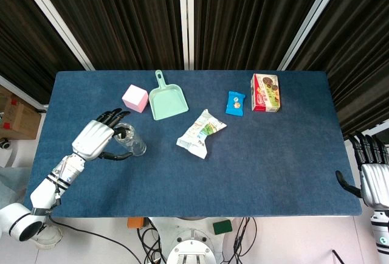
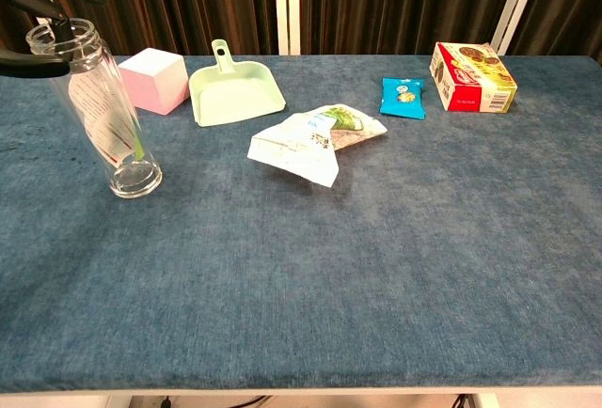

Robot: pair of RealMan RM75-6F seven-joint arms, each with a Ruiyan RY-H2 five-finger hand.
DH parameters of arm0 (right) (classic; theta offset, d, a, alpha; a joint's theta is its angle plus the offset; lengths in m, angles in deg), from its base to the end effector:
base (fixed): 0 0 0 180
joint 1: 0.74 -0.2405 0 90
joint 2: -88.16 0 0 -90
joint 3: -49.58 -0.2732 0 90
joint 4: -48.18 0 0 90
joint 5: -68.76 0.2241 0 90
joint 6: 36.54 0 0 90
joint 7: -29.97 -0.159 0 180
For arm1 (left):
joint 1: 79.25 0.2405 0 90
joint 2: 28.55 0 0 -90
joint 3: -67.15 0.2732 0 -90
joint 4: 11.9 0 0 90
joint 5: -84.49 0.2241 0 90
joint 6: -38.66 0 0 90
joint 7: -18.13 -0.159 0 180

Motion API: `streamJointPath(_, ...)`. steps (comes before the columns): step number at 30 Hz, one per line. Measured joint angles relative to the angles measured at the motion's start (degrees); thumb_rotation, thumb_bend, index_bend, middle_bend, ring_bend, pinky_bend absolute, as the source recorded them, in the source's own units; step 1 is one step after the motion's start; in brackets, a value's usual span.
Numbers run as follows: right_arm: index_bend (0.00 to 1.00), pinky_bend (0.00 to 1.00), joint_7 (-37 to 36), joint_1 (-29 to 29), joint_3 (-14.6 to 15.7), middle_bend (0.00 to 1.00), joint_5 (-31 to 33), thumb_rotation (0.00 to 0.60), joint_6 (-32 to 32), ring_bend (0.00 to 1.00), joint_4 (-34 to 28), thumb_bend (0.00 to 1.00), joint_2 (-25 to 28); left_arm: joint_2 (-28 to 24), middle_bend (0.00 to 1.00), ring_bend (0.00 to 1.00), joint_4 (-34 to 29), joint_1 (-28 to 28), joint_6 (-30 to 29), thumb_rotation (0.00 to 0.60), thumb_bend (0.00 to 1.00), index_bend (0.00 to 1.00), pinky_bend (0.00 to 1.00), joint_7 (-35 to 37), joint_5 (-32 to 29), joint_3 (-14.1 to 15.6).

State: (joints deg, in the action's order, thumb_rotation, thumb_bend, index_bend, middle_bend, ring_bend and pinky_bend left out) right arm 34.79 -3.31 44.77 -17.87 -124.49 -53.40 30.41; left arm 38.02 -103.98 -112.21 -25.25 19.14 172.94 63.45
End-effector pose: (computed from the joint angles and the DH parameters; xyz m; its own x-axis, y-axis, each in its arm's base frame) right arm -0.3051 -0.1910 0.1865 0.4256 0.0619 0.9028 -0.9046 0.0050 0.4262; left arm -0.2121 0.3299 0.0857 0.4670 0.1505 0.8714 0.8035 -0.4836 -0.3471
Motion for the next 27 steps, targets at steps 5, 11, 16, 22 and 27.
streamJointPath(5,0.0,0.0,-0.1,0.0,0.0,0.0,0.1,0.6,0.0,0.0,0.1,0.29,-0.1,0.2,0.07,0.03,0.3,-0.1,0.1,0.174,0.12,0.52,0.16,-0.1,-0.1,0.0)
streamJointPath(11,0.0,0.0,-0.1,0.0,0.0,0.0,0.1,0.6,0.0,0.0,0.2,0.29,0.0,0.5,0.07,0.02,0.6,-0.1,0.2,0.174,0.12,0.52,0.16,-0.2,-0.3,0.1)
streamJointPath(16,0.0,0.0,-0.1,0.0,0.0,0.0,0.2,0.6,0.1,0.0,0.2,0.29,0.0,0.7,0.07,0.03,0.8,-0.2,0.2,0.176,0.12,0.52,0.16,-0.4,-0.3,0.1)
streamJointPath(22,0.0,0.0,-0.2,0.0,0.0,0.0,0.2,0.6,0.0,0.0,0.2,0.29,-0.1,0.3,0.07,0.03,0.4,0.0,-0.5,0.17,0.12,0.49,0.16,-0.5,-0.1,0.0)
streamJointPath(27,0.0,0.0,-0.2,0.0,0.1,0.0,0.1,0.6,0.0,0.0,0.2,0.29,-0.1,-0.3,0.07,0.02,-0.4,0.2,-1.0,0.175,0.12,0.47,0.16,-1.0,0.0,-0.1)
